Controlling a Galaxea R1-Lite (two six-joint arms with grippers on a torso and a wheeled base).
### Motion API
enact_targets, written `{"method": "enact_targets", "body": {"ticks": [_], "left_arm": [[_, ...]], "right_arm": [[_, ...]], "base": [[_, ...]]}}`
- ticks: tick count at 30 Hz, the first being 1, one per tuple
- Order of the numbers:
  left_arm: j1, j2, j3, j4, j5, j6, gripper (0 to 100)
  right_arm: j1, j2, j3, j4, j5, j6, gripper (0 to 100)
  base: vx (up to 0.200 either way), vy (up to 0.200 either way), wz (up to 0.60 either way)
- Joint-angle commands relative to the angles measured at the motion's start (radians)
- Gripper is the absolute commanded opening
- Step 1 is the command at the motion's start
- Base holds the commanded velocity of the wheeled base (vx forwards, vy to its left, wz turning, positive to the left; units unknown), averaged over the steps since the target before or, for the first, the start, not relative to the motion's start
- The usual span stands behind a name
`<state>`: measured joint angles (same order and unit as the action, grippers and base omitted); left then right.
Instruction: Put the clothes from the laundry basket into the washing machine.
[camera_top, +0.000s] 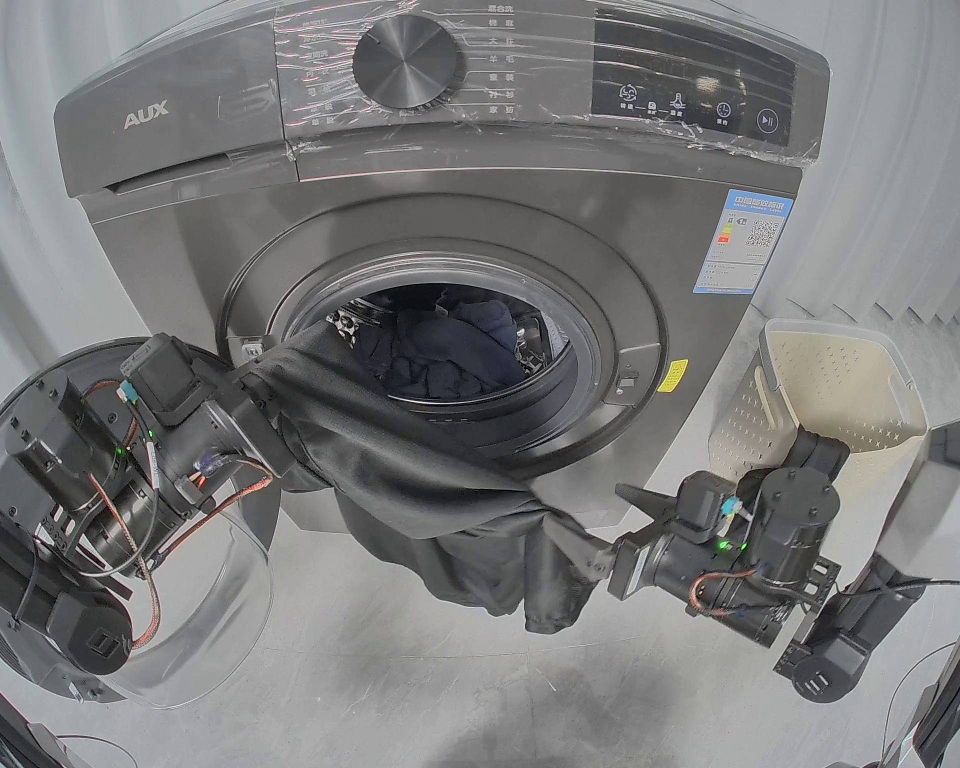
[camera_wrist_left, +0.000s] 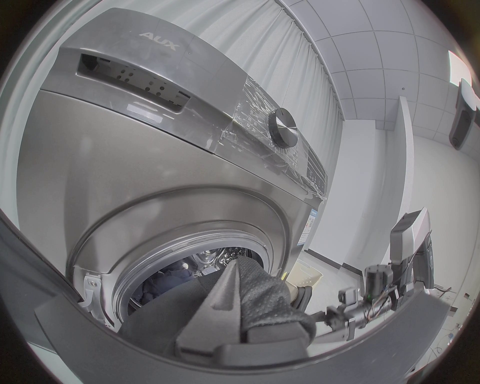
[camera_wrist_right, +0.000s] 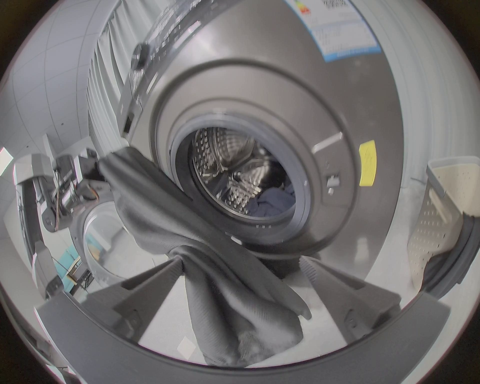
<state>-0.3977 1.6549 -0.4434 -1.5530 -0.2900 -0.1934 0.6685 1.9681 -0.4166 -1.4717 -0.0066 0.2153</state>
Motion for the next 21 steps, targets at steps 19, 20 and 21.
{"method": "enact_targets", "body": {"ticks": [19, 20, 21], "left_arm": [[-0.006, 0.028, -0.023, 0.005, 0.037, -0.001, 0], [-0.006, 0.029, -0.023, 0.005, 0.041, -0.001, 0], [-0.007, 0.036, -0.026, 0.005, 0.043, -0.001, 0]], "right_arm": [[0.240, 0.112, -0.050, -0.042, 0.005, -0.011, 100], [0.240, 0.123, -0.076, -0.042, 0.005, -0.013, 100], [0.240, 0.132, -0.097, -0.042, 0.005, -0.013, 100]], "base": [[0.000, 0.000, 0.00], [0.000, 0.000, 0.00], [0.000, 0.000, 0.00]]}}
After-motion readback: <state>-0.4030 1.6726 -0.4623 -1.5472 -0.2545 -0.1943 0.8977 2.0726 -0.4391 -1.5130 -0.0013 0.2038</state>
